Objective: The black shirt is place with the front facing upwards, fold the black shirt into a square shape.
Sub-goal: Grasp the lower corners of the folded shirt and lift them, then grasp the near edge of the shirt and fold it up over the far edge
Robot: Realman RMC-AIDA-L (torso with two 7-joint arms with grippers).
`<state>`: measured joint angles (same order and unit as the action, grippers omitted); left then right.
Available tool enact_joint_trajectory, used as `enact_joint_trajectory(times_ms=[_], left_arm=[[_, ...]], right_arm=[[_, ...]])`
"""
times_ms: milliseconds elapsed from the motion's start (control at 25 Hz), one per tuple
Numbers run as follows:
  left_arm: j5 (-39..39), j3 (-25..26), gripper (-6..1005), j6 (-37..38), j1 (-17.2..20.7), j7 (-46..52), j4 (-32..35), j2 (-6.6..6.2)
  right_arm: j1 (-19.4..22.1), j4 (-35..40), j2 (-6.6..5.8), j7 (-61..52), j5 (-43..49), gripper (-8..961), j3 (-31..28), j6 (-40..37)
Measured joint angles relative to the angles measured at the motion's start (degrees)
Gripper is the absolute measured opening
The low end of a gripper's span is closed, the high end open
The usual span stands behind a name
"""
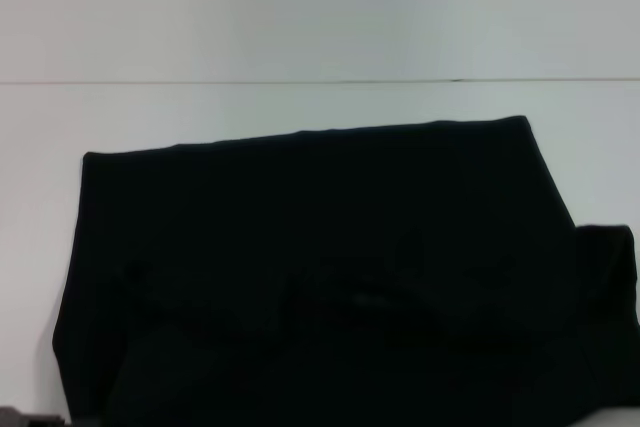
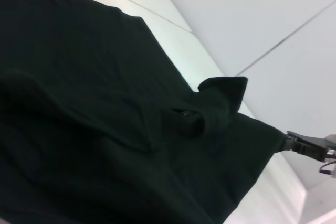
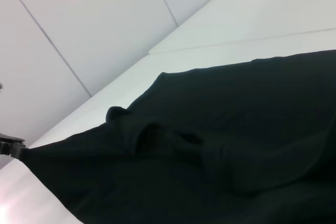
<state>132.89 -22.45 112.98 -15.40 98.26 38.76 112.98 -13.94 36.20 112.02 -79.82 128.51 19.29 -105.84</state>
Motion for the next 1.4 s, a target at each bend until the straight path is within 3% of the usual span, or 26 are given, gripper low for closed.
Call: enact_joint_trajectory(times_ms=[520,880,1200,1400], left_arm=[[1.44,0.31,1,2.69,1.32,0.03,-0.84,-1.05],[2.32,0.47,0,2.41,-0.48,-0.01,-1.87,-1.75],[1.87,6.59,1,-2.78,-6.11,0.11,-3.32,-2.88],[1.83,10.08,1,-8.16,-10.93,0.89,-3.44,-3.10]], right_arm=[[7.69,-0.54,0.72,2.83,2.15,32,-2.21,-2.43],[8.79,-0.71,1.10,4.06,4.65,32,-7.87,-3.50],[2.79,-1.22,0.56,5.96,4.19,32,-16.69,-4.15],[-5.25,-1.45,0.17,6.31,3.80,33,-19.62,-0.49]])
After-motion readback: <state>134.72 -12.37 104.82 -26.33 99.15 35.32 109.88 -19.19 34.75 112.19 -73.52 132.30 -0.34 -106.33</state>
